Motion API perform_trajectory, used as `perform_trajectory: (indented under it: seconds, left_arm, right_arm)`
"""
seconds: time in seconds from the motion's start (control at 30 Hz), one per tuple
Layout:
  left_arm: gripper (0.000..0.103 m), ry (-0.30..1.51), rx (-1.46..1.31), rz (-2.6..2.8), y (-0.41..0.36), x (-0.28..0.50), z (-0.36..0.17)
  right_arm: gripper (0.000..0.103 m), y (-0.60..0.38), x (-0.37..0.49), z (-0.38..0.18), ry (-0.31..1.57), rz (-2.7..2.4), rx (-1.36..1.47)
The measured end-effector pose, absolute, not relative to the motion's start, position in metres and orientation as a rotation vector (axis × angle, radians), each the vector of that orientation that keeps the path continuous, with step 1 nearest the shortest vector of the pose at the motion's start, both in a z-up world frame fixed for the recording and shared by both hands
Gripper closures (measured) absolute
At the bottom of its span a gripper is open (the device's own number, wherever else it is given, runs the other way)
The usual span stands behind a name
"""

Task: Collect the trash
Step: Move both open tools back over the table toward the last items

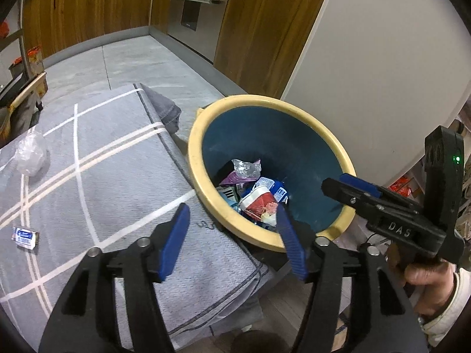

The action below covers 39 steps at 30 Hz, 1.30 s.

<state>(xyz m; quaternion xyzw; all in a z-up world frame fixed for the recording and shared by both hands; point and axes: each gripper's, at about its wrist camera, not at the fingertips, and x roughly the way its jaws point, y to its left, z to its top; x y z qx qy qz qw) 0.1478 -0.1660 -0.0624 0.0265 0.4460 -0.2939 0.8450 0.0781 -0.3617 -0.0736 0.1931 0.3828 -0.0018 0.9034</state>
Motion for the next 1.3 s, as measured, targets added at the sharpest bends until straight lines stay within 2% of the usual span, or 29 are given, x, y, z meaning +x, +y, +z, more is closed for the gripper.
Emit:
perform_trajectory:
  seconds: [0.1, 0.2, 0.43, 1.3]
  left_arm:
    - [0.033, 0.932, 0.044, -0.611, -0.158, 0.148, -0.059]
    - [0.028, 0.923, 0.033, -0.59, -0.148, 0.15, -0.056]
    - [0.021, 0.921, 0.015, -0.499, -0.111, 0.152, -0.057]
    - [0.018, 0.995, -0.243, -0.09, 0.062, 0.178, -0.105]
  right_arm:
    - [0.028, -0.364, 0.075, -0.072, 0.773, -0.014, 0.408]
    - [0.024, -0.365, 0.074, -0.07, 0.759, -0.018, 0.413]
    - [0.022, -0.362, 0.071, -0.067, 0.747, -0.012, 0.398]
    - [0.019, -0.293, 0.078, -0.042, 0.73, 0.164, 0.286]
